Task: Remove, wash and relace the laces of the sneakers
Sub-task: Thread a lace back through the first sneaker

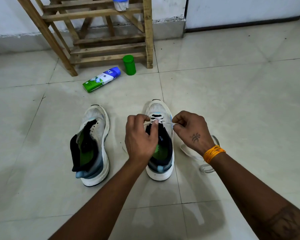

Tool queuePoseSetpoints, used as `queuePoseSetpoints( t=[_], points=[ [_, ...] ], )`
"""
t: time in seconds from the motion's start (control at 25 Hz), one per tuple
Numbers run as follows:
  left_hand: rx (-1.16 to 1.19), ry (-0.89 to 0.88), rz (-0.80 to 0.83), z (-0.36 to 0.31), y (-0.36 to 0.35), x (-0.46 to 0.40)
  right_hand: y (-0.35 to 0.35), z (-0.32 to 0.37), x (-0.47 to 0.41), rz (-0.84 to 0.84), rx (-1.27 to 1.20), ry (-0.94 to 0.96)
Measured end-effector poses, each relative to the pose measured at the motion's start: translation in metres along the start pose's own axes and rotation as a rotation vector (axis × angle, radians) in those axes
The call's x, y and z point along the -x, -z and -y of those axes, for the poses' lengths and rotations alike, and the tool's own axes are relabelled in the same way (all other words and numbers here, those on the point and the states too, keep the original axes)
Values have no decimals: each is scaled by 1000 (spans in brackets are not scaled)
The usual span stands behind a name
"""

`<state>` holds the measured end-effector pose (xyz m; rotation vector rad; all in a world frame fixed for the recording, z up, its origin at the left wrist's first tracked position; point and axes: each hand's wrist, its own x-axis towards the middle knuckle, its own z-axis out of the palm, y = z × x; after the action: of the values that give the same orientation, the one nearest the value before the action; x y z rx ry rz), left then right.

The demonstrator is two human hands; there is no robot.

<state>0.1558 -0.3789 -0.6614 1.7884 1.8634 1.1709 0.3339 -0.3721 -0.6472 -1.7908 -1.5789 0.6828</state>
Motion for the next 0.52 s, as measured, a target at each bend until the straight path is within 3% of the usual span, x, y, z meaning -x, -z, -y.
queuePoseSetpoints(
  t=[0.16,0.32,0.44,0.52],
  points=[
    [-293,-392,308,-19,3,-30,14,16,1,7,-152,126],
    [-236,-480,644,-25,5,-61,25,32,-1,-4,-55,345],
    [-144,-504,539,-20,11,-66,29,35,1,-126,115,435],
    [-11,-394,429,-21,17,-63,28,36,7,-268,296,496]
  ],
)
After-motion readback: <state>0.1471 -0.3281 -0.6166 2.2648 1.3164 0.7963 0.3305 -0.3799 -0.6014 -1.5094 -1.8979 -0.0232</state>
